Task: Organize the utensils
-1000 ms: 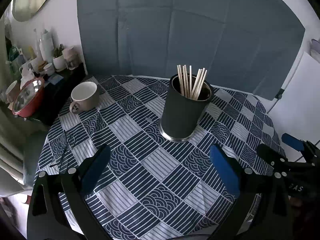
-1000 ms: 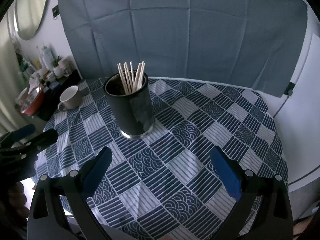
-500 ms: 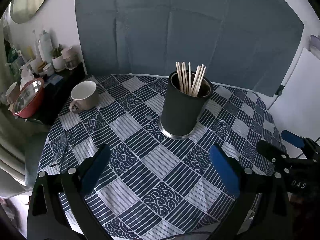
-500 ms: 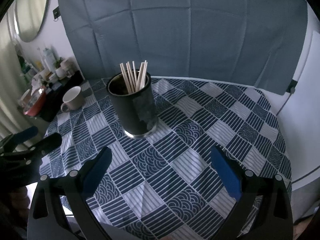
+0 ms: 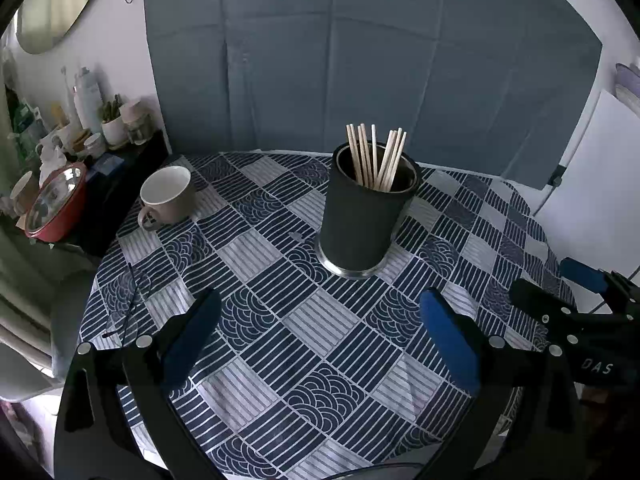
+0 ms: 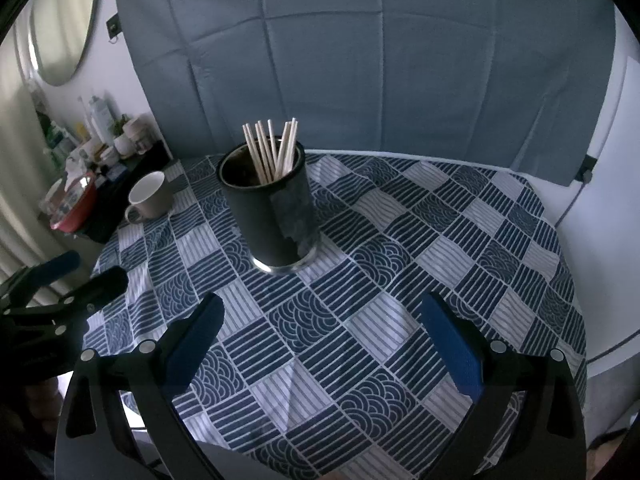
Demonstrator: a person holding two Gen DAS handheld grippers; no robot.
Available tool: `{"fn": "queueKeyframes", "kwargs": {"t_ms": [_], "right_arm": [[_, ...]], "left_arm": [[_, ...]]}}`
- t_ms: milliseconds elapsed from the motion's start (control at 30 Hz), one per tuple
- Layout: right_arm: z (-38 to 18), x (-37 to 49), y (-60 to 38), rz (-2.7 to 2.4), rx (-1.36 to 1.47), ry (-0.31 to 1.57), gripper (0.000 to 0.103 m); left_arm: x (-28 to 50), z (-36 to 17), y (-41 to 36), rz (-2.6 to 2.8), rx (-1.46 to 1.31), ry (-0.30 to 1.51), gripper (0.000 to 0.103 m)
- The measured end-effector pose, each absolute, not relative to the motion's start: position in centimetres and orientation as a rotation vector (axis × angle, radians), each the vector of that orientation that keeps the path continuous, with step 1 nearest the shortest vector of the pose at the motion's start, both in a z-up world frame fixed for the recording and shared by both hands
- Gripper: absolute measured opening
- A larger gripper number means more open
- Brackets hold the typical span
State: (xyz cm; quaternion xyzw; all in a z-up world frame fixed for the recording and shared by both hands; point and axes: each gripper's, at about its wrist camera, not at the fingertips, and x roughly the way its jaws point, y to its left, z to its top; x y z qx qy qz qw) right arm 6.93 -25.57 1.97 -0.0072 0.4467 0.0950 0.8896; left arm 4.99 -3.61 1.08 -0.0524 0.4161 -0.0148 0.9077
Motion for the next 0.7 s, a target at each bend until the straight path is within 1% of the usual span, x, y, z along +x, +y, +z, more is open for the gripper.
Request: {"fn": "queueKeyframes", "kwargs": {"t_ms": [700], "right_arm": [[1.93,6.84,-25.37,0.203,-0.014,0.927,0.095]], "left_arm": [[4.85,1.12,-3.3,-0.019,-0.092,0.862,0.097]]}}
